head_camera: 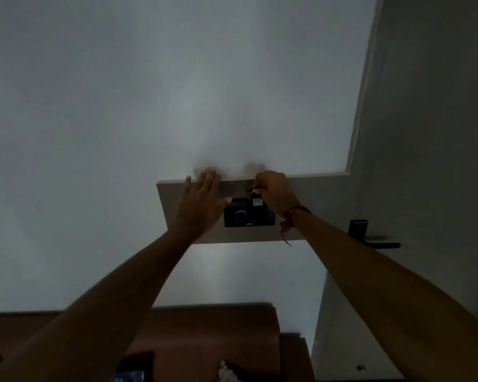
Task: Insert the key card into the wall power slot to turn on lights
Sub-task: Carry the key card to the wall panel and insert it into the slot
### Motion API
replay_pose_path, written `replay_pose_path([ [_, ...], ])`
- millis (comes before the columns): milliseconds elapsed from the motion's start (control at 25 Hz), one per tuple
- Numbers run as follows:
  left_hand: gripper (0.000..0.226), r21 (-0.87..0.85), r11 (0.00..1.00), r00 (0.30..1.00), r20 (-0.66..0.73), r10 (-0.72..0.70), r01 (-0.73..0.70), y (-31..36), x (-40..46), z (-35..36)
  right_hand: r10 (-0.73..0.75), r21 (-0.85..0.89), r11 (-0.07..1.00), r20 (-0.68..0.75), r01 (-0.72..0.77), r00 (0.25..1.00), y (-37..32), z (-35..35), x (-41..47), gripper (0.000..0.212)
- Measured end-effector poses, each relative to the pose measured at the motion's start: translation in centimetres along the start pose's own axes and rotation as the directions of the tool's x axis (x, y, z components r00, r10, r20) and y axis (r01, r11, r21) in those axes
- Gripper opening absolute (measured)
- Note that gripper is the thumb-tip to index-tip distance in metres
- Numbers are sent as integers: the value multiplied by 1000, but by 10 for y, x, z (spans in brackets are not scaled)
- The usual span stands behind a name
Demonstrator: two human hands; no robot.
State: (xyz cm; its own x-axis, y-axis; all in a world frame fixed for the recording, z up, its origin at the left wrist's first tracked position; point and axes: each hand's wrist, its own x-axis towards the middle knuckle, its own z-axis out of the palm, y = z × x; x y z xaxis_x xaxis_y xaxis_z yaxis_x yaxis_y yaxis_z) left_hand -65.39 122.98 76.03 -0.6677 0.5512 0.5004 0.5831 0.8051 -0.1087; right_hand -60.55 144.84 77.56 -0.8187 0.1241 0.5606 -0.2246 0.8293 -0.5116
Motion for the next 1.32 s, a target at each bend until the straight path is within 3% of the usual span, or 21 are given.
replay_pose_path([
  [200,76,-46,999,1000,20,0,1,-4,-2,11,-60,-206,976,32,65,998,0,15,-7,17],
  [360,76,-75,997,1000,16,8,-7,-7,-3,12,-196,-390,899,51,201,979,-6,15,-13,14],
  [480,78,-97,995,1000,17,-1,2,-4,-4,14,-203,-464,858,85,219,976,-10,15,-15,25],
  [600,79,-111,994,1000,3,-10,10,-4,-3,17,-237,-499,831,79,244,968,-15,17,-11,19],
  [840,81,-82,997,1000,11,-9,10,-5,-2,21,-120,-470,873,54,132,991,-22,23,5,15],
  [1080,81,-68,998,1000,14,-8,9,-4,-2,16,40,-118,992,61,-33,997,-18,14,12,13],
  [1320,79,-68,998,1000,25,-14,16,-1,-4,12,22,-77,997,125,-12,992,-5,1,5,12],
])
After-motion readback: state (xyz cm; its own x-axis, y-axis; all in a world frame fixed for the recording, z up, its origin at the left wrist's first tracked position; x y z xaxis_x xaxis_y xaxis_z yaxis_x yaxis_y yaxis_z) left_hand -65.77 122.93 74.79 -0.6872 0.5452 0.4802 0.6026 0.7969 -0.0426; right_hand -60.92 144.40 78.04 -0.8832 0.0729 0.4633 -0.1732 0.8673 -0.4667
